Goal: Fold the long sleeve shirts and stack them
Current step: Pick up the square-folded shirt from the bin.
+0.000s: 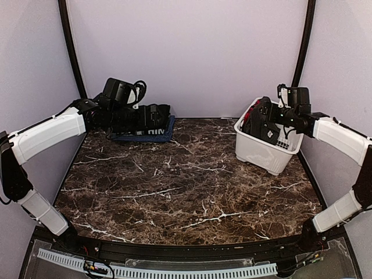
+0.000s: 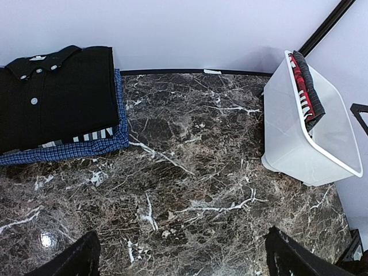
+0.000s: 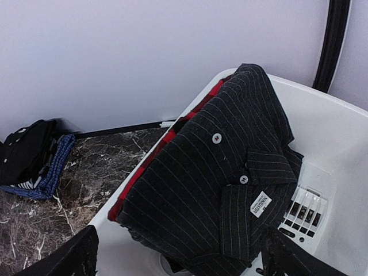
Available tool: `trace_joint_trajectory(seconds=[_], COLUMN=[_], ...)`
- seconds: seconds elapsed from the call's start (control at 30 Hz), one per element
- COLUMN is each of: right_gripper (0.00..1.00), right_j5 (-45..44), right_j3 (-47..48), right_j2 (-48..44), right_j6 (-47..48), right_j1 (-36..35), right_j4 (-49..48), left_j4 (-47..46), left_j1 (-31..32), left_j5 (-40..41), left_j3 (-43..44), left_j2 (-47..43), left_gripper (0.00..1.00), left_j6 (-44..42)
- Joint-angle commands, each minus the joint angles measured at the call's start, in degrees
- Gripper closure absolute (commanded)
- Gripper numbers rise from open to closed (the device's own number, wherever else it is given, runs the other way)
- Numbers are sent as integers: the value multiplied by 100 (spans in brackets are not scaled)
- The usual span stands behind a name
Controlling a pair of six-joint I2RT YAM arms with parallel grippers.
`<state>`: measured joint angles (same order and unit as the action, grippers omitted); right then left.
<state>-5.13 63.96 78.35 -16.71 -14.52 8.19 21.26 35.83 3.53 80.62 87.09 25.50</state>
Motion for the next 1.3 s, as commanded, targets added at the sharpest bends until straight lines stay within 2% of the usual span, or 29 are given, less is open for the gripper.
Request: trace_joint_trajectory(seconds=[0.0, 0.27, 0.63, 0.77, 0.9, 0.97, 1.03, 1.13, 1.17, 1.2, 1.27], right_gripper=[8, 19, 33, 49, 76, 81, 81, 65, 62, 62, 69], right_j5=[968, 1786, 1637, 1609, 1483, 1463, 1442, 1454, 1506, 1564, 1696], right_j3=[323, 826, 1103, 1157, 1132, 1083, 1042, 1055, 1065, 1065, 1101], right_j2=[422, 1074, 1692, 1841, 1924, 1916, 1912, 1960, 1972, 1986, 2012], right_j6=[-23, -300, -482, -534, -639, -669, -677, -664, -659, -658, -658], right_j1=[374, 402, 266, 266, 275, 275, 283, 283, 282, 283, 280], right_j4=[-294, -426, -119, -8, 69, 67, 60, 73, 51, 10, -34], left_j4=[175, 176, 267, 275, 275, 272, 266, 253, 250, 242, 237], left_j1=[-33, -33, -33, -33, -33, -33, -33, -33, -33, -37, -38], left_j5=[-51, -132, -198, -225, -262, -252, -250, -278, -288, -299, -320], left_j3=[88, 109, 183, 166, 127, 103, 81, 77, 81, 89, 112], left_j2=[-254, -175, -147, -164, -193, -219, -233, -229, -219, -219, -198], left_gripper=[1, 1, 1, 1, 1, 1, 1, 1, 1, 1, 1], left_j6=[-138, -133, -159, -128, -98, -90, -89, -89, -82, -80, -80])
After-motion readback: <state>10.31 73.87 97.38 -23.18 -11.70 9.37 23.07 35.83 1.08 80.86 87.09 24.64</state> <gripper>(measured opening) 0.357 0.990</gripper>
